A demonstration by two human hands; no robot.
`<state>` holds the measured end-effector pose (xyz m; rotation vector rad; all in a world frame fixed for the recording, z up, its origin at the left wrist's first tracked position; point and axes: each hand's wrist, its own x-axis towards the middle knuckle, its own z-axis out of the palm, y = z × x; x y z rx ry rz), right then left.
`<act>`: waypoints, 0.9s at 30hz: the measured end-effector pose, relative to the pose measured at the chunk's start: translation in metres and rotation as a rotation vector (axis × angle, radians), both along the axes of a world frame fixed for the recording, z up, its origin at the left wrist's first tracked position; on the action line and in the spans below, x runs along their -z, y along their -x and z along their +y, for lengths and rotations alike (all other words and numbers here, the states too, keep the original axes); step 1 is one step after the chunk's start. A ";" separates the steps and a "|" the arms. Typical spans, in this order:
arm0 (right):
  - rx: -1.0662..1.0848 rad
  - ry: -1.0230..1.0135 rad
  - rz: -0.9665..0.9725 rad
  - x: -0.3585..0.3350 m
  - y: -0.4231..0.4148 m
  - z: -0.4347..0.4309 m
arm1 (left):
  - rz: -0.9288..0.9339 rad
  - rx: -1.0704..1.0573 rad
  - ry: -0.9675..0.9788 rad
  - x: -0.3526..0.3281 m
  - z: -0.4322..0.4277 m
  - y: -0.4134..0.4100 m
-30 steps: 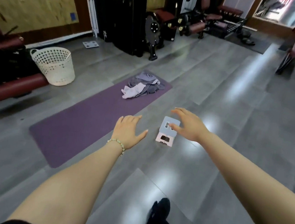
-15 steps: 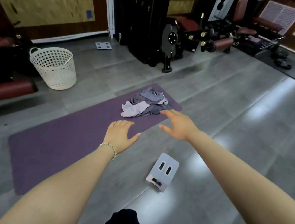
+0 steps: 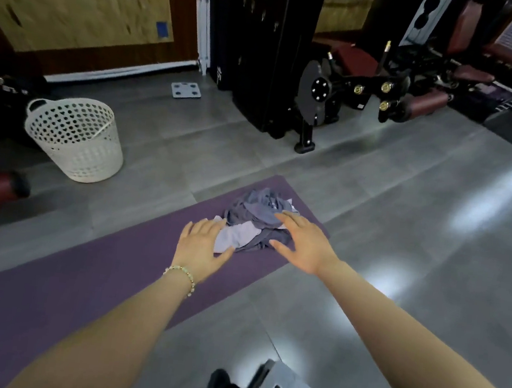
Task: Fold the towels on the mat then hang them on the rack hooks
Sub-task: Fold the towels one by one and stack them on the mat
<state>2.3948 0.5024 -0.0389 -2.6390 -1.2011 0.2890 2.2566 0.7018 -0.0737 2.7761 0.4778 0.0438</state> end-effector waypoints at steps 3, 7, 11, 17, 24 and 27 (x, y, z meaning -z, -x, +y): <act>-0.029 0.008 -0.020 0.009 -0.060 0.022 | 0.014 -0.011 -0.018 0.003 0.025 -0.055; -0.065 0.007 -0.033 0.028 -0.140 0.054 | 0.030 -0.045 -0.040 0.017 0.059 -0.125; -0.088 0.090 -0.001 0.069 -0.225 0.087 | 0.079 -0.077 -0.036 0.053 0.090 -0.194; -0.135 0.207 0.193 0.171 -0.331 0.126 | 0.187 -0.181 0.060 0.143 0.115 -0.282; 0.032 0.186 0.416 0.344 -0.420 0.155 | 0.237 -0.193 0.168 0.299 0.141 -0.375; 0.078 0.123 0.507 0.426 -0.443 0.168 | 0.214 -0.190 0.210 0.383 0.158 -0.403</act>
